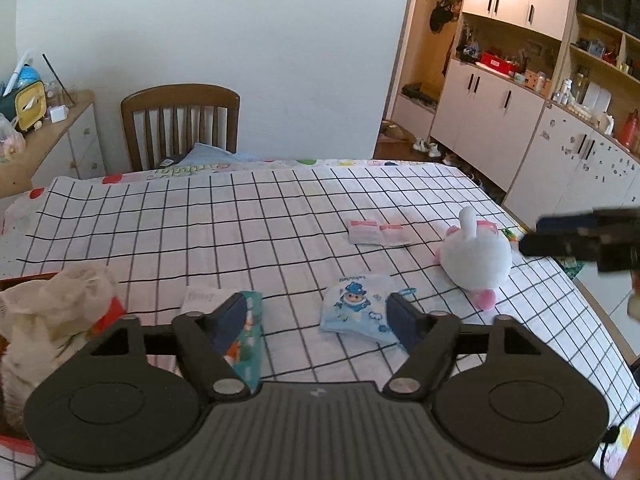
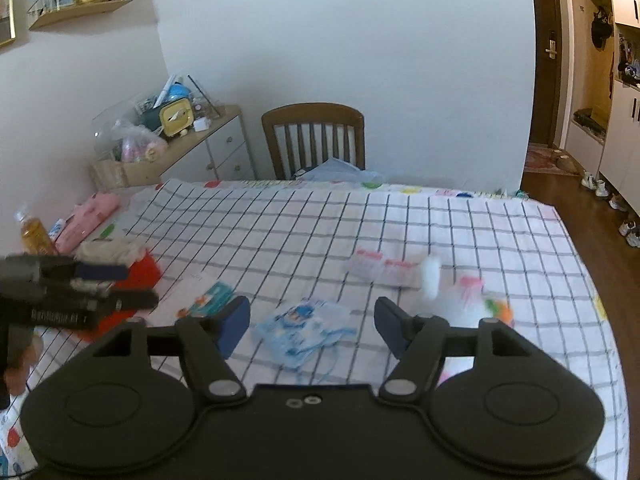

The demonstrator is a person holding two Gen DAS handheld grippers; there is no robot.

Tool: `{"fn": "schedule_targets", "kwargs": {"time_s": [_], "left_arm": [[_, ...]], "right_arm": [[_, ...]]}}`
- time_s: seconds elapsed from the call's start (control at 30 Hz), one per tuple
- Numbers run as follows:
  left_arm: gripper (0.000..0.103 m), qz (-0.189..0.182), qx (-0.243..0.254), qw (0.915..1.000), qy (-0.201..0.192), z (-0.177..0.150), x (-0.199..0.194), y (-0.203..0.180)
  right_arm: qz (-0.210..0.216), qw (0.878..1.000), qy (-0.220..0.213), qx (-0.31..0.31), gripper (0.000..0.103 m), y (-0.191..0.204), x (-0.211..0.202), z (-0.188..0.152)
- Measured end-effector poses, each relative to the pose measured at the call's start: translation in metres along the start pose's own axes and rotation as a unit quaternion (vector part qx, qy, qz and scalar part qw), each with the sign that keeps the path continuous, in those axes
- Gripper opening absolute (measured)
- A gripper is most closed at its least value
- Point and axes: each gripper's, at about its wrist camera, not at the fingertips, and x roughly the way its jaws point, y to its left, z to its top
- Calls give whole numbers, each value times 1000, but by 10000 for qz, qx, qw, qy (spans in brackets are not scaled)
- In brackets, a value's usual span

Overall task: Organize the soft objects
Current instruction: 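Withdraw both tools from the tin toward the mask and wipe packet, then close the left tool on the blue mask while the right tool grasps the pink wipe packet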

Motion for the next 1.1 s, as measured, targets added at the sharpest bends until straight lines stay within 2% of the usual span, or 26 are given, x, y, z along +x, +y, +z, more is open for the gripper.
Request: {"fn": "schedule_targets", "kwargs": {"time_s": [0.17,0.4,0.6,0.73,1.1], "left_arm": [[82,25,-59,10000,18,6,20,-11],[86,105,-73,9999,96,9,45,-18],[87,174,17,9997,165,7,65,-19],[100,166,39,9998,137,5,74,-19],[101,12,27,9999,162,1,106,-26]], "right_arm": [[-109,9999,39,-30,79,-21,26,27],[-179,9990,179,363,94,-39,73,53],[-329,9943,494,889,96,-49,121,62],[-605,9906,685,1022,96,-51,152,64],[-1168,9775,1288,1195,97,-56,222,57]]}}
